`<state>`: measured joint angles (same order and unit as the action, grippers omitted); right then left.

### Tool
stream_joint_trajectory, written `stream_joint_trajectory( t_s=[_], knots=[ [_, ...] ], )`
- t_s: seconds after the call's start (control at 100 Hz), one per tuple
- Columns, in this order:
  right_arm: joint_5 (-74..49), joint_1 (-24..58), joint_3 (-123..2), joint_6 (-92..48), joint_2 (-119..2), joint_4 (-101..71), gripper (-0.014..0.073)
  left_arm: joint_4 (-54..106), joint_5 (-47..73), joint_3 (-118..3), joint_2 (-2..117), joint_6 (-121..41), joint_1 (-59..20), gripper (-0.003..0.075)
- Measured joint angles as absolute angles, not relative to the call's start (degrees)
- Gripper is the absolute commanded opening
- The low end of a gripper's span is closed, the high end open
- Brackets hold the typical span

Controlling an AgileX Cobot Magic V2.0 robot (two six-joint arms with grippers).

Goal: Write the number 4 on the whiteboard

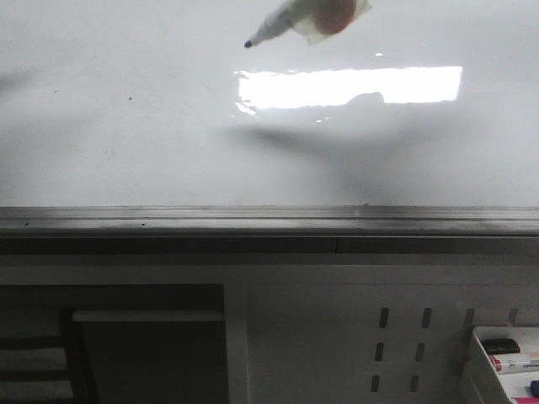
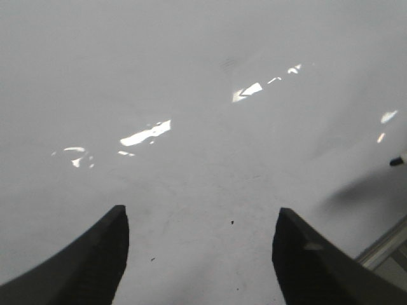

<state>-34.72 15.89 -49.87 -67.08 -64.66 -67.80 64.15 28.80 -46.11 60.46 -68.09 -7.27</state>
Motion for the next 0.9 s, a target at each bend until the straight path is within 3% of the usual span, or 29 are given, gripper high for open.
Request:
stream_joint_trajectory(
  t_s=[0.46, 0.9],
  knots=[
    [-20.6, 19.7, -53.0, -77.0, -73.2, -76.9, -0.0050, 69.9, 28.8, -44.0, 57.8, -71.4, -5.6, 0.0437],
    [-26.9, 20.2, -53.4, -77.1, -77.8, -76.9, -0.0050, 70.4, 28.8, -43.9, 57.8, -71.4, -5.6, 0.0437]
  ],
)
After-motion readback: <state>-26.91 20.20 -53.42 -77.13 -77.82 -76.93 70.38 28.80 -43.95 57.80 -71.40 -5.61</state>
